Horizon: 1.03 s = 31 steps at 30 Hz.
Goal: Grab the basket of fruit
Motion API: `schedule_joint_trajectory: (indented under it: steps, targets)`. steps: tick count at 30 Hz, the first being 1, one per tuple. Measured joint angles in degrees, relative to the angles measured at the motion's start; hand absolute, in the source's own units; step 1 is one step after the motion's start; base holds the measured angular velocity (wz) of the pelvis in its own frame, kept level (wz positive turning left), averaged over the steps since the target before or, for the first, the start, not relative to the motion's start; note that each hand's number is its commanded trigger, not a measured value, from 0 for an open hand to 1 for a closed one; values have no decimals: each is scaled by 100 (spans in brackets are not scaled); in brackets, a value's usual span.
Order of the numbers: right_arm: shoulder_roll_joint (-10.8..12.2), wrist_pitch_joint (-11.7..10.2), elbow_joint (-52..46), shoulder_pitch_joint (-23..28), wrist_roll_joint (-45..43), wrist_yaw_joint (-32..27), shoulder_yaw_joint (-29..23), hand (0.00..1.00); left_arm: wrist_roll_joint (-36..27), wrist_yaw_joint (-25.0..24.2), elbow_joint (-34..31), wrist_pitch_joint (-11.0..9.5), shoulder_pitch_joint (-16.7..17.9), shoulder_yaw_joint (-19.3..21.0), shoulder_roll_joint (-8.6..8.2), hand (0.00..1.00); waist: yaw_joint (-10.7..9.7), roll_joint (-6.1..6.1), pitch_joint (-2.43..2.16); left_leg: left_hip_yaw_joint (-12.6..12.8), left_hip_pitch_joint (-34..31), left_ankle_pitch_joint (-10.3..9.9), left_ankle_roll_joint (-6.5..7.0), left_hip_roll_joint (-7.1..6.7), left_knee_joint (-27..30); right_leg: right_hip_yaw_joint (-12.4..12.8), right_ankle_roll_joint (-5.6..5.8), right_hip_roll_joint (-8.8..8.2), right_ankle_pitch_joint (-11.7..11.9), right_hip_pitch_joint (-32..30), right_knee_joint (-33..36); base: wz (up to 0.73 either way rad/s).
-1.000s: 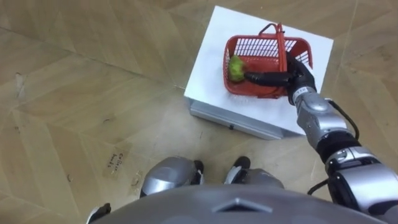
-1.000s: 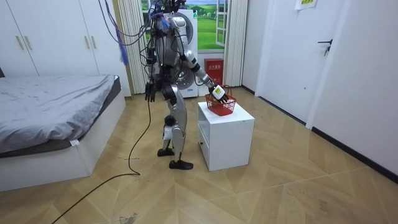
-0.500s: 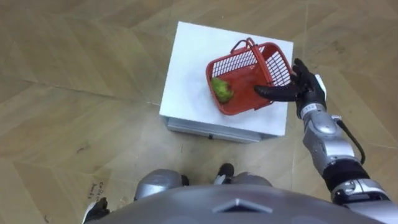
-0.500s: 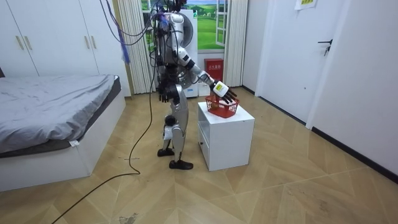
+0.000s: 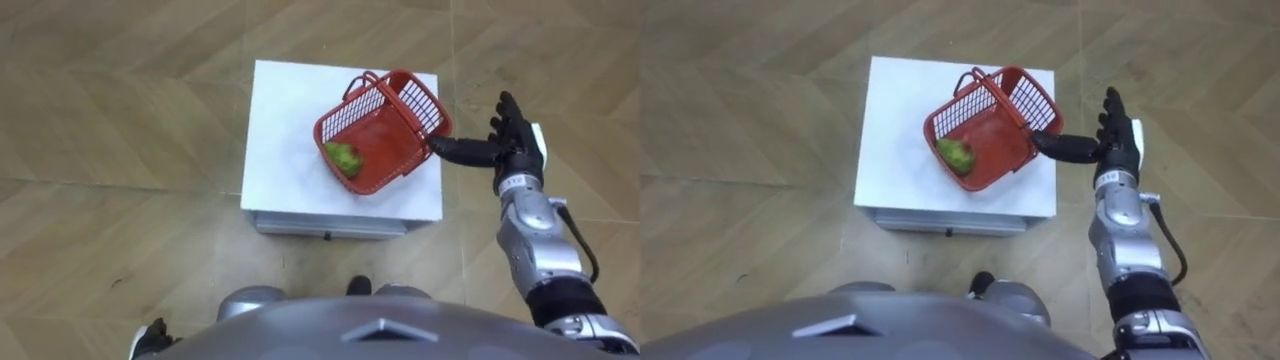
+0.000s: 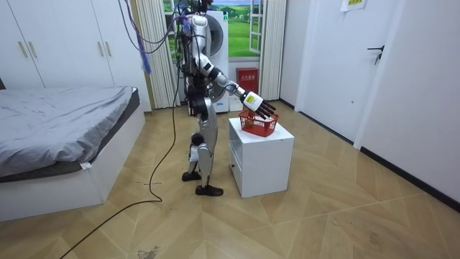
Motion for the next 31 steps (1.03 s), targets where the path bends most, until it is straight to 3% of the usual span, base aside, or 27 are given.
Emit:
schedule_joint_trajectory:
  steps: [4,7,10,17,23,26,31]
  targets:
    - [-4,-19,-82,166,-65,-42,-193,0,56,3,-7,-22,-12,114,14,0,-87,17,-1,49,13,-1,-2,12,-22,53,-8,8,5,-27,22,-7]
    - [-2,-78,387,241,-97,-36,-367,0,79,8,-15,-33,-12,308,14,0,-177,-21,-18,55,39,-1,-2,19,-82,53,-15,39,9,-27,22,0]
    - [0,-74,1319,359,-295,-2,-480,0,174,103,-13,-32,9,476,14,0,-169,-88,-27,82,132,-1,-2,19,-90,71,-14,46,9,67,7,0]
    - [79,87,3355,777,-311,231,-649,0,206,128,120,5,-15,695,16,0,-158,-54,-20,48,288,-16,-17,16,-141,75,3,48,-9,180,66,2]
    - [220,506,4401,792,-665,314,-765,0,378,122,217,203,-12,899,-102,0,-160,-9,23,9,390,-48,-14,28,-203,31,-14,51,-44,261,144,3]
    - [267,772,4484,779,-1020,342,-756,0,373,114,217,271,-9,896,-128,0,-158,24,30,-51,440,-51,-18,25,-197,-9,-14,34,-93,294,220,10]
    - [273,983,4461,557,-1493,433,-705,0,376,102,245,334,-90,884,-188,0,-135,38,35,-52,430,-56,-24,26,-191,16,-17,50,-99,290,209,0]
